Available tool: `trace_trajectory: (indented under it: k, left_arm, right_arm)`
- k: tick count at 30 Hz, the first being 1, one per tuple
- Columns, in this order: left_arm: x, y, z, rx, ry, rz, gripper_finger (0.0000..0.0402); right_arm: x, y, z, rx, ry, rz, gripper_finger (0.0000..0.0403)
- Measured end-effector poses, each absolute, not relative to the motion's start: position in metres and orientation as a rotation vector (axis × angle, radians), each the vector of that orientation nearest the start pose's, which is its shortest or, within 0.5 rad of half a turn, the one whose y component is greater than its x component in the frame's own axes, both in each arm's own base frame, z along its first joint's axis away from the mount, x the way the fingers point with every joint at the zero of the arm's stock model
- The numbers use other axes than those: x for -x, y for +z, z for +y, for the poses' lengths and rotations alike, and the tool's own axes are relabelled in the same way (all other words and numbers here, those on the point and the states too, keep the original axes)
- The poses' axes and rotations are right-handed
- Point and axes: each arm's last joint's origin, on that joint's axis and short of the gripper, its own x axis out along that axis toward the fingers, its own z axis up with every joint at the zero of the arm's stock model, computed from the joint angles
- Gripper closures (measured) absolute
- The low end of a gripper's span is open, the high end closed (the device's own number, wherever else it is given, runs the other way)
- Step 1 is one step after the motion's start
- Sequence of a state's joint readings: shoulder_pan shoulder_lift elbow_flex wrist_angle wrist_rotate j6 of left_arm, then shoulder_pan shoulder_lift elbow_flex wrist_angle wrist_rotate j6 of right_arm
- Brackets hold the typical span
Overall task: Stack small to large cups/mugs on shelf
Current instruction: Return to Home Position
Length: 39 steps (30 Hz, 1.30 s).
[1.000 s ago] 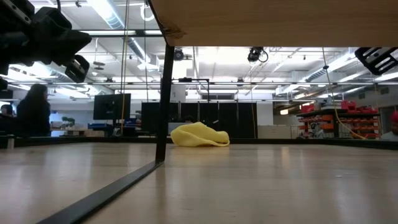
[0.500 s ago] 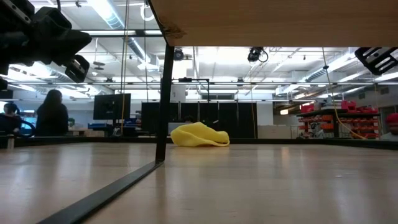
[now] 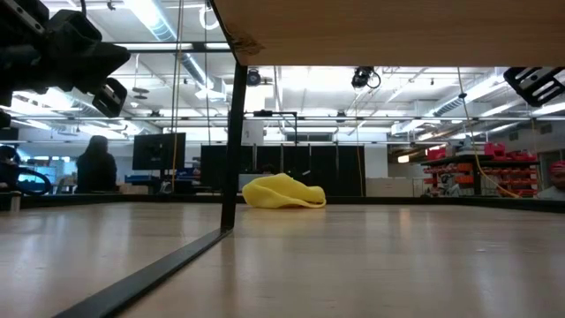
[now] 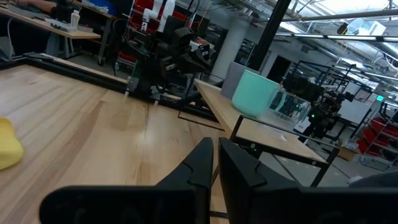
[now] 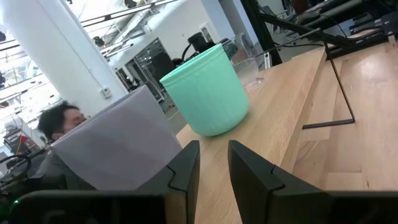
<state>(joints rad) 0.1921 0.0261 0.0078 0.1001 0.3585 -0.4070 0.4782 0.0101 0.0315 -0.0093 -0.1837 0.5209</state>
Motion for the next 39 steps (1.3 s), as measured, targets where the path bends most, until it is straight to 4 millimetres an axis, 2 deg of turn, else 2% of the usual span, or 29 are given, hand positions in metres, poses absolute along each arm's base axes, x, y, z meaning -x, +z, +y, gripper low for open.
trace_trajectory:
  k: [16,28,39]
  left_arm:
    - [-0.0969,0.1735,0.0085,0.383,-0.180,-0.044,0.0378]
    - [-0.0969,0.1735,0.0085,0.383,-0.180,-0.044,0.0366]
    - [-0.0969,0.1735,0.0085,0.384,-0.180,-0.044,0.0378]
  right_arm:
    - [-0.0827,0.1725,0.0488,-0.503,0.650,0.160,0.0312]
    - [-0.0827,0.1726,0.0488,-0.504,0.650,0.160,0.0312]
    - [-0.0827,0.1726,0.0488,-0.503,0.650,0.160,0.0312]
